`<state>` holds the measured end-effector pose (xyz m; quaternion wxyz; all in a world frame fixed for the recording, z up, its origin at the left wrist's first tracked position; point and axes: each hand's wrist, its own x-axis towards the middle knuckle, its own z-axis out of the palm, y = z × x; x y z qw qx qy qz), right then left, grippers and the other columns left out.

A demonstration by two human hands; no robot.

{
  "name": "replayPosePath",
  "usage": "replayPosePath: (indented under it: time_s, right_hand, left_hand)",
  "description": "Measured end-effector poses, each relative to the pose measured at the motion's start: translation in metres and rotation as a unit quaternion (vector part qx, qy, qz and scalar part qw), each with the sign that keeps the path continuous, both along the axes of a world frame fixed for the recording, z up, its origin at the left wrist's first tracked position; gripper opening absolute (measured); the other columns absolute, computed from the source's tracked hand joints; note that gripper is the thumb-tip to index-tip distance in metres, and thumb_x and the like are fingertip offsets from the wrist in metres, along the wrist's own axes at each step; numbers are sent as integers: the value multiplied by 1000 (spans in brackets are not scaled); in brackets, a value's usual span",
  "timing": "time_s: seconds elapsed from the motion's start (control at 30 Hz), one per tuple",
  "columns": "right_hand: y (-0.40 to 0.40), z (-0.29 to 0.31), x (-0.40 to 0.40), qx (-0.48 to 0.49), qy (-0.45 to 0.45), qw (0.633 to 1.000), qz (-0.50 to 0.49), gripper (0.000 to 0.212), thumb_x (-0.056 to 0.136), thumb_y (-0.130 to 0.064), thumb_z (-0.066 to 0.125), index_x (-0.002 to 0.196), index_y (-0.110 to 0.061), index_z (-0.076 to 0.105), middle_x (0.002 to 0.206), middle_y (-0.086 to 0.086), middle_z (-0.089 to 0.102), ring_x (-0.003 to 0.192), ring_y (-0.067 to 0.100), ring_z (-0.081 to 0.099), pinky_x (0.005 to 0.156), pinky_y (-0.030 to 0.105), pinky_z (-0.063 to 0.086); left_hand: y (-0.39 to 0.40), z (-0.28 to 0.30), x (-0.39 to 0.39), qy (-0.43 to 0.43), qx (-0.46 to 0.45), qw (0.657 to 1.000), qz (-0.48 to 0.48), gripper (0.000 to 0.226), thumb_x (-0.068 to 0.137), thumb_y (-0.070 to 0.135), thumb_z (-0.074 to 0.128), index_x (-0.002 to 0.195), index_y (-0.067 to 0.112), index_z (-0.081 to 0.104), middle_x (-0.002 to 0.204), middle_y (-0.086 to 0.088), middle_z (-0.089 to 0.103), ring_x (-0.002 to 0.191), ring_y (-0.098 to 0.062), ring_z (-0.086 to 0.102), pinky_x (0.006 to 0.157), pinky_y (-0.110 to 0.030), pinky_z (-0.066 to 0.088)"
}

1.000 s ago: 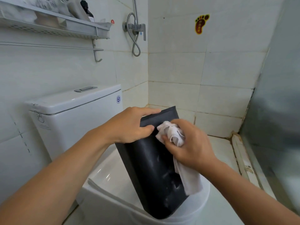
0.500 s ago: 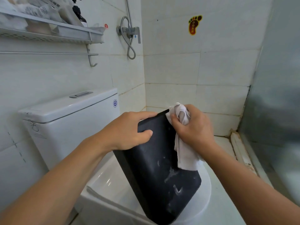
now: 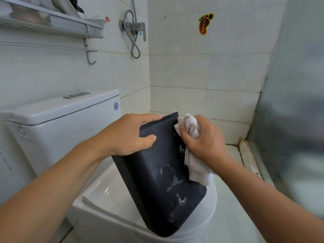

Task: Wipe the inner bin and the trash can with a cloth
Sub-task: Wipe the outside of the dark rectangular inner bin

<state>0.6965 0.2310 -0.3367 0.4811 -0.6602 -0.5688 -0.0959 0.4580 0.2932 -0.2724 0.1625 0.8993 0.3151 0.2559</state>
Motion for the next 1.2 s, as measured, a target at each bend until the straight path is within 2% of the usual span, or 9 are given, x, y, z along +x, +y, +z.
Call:
replayPosePath:
  time_s: [0.13,0.23,0.33,0.4,0.6,0.67,0.83,1.0,1.2]
  right_hand:
    - [-41,-34,-23,-15,-120,990,68,34,80,-52,68,105,-31,59,89,-16,61,78,11,57,63,32,47]
    - [-44,-38,-23,-3,-137,988,77,37,78,-54,68,104,-30,59,88,-15,61,77,12,58,62,33,50]
    - [-15,-11,-7,18,-93,995,18,39,82,-65,62,101,-31,59,88,-13,63,78,15,60,64,34,48]
    - [-1,3,3,21,-83,996,-14,33,85,-60,65,97,-30,58,87,-12,62,79,18,60,64,35,48]
    - [-30,-20,-3,10,-187,981,50,41,77,-55,61,106,-27,61,89,-11,61,79,20,59,60,39,51]
    - [-24,-18,4,11,-175,983,48,37,78,-57,66,102,-29,60,88,-12,61,79,19,59,61,38,51]
    - [10,9,19,11,-89,996,-19,37,86,-61,69,88,-28,52,77,-10,60,71,18,58,58,34,44]
    - [-26,-17,6,-10,-176,981,78,36,78,-56,63,106,-33,60,92,-12,64,82,19,61,63,35,50]
    - [11,17,20,12,-136,991,-11,35,86,-57,70,95,-27,56,82,-9,61,74,19,58,60,36,48]
  left_hand:
    - [2,-1,0,4,11,1000,9,58,90,26,71,144,42,56,120,48,49,121,17,50,99,0,34]
    - [2,-2,0,1,8,1000,4,59,90,25,71,145,41,56,121,49,47,124,19,48,100,2,32]
    - [-2,-1,2,-1,9,1000,2,59,90,25,71,145,42,55,124,45,52,123,19,49,104,-4,37]
    - [-3,0,3,-2,9,1000,-2,58,90,24,70,144,43,57,119,47,54,119,20,53,100,-4,40]
    - [-3,-1,3,5,22,1000,2,60,91,26,71,145,44,54,129,40,51,118,26,46,93,8,28]
    - [-4,-1,6,4,20,1000,-2,59,91,25,71,143,45,54,122,44,50,107,33,45,96,5,31]
    - [0,-1,7,-2,10,1000,1,60,90,25,69,146,42,55,137,35,56,125,17,49,105,-4,36]
    - [4,-3,7,5,26,1000,1,62,90,26,71,147,43,53,136,39,48,122,22,40,94,9,24]
    - [6,-4,8,4,10,1000,2,60,90,26,71,146,41,54,118,52,43,106,36,43,91,9,27]
